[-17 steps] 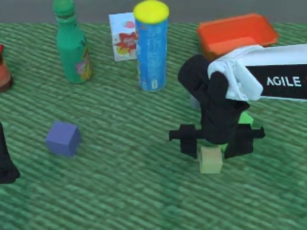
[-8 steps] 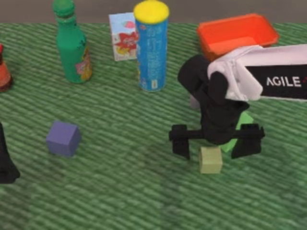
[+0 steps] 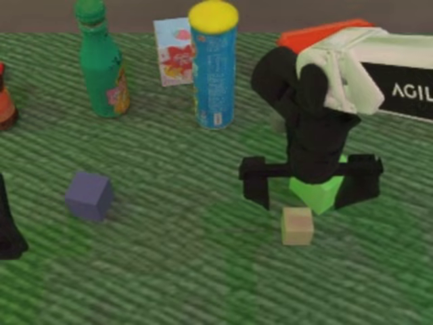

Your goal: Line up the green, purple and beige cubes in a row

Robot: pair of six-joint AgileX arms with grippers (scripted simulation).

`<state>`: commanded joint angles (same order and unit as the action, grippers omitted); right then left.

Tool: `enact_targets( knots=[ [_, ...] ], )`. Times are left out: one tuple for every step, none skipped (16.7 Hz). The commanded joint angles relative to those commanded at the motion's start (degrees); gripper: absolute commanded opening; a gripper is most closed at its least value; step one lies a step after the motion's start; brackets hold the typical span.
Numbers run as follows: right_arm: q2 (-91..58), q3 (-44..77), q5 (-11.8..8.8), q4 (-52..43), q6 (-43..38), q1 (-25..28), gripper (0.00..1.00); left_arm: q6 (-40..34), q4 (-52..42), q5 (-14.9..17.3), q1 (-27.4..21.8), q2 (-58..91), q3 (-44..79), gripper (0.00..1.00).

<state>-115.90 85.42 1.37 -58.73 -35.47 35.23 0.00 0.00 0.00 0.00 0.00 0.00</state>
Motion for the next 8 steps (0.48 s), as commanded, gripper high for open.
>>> enact_targets(
  knots=[
    [0.78,1.02,0.0,-1.63,0.02,0.08,1.0,0.0,0.0,0.0,0.0,0.0,0.0,1.0],
    [1.41,1.75,0.01,-2.65,0.06,0.14,1.0,0.0,0.0,0.0,0.0,0.0,0.0,1.0],
    [1.73,2.07,0.02,-3.07,0.09,0.16,1.0,0.0,0.0,0.0,0.0,0.0,0.0,1.0],
    [1.74,2.07,0.02,-3.07,0.09,0.16,1.0,0.0,0.0,0.0,0.0,0.0,0.0,1.0],
    [1.74,2.07,0.02,-3.07,0.09,0.16,1.0,0.0,0.0,0.0,0.0,0.0,0.0,1.0],
    [1.53,1.94,0.03,-2.93,0.09,-0.16,1.0,0.0,0.0,0.0,0.0,0.0,0.0,1.0],
    [1.53,1.94,0.03,-2.93,0.09,-0.16,1.0,0.0,0.0,0.0,0.0,0.0,0.0,1.0],
    [2.1,1.44,0.01,-2.58,0.34,-0.06,1.0,0.01,-0.34,0.04,-0.11,0.5,0.49,1.0]
  ],
)
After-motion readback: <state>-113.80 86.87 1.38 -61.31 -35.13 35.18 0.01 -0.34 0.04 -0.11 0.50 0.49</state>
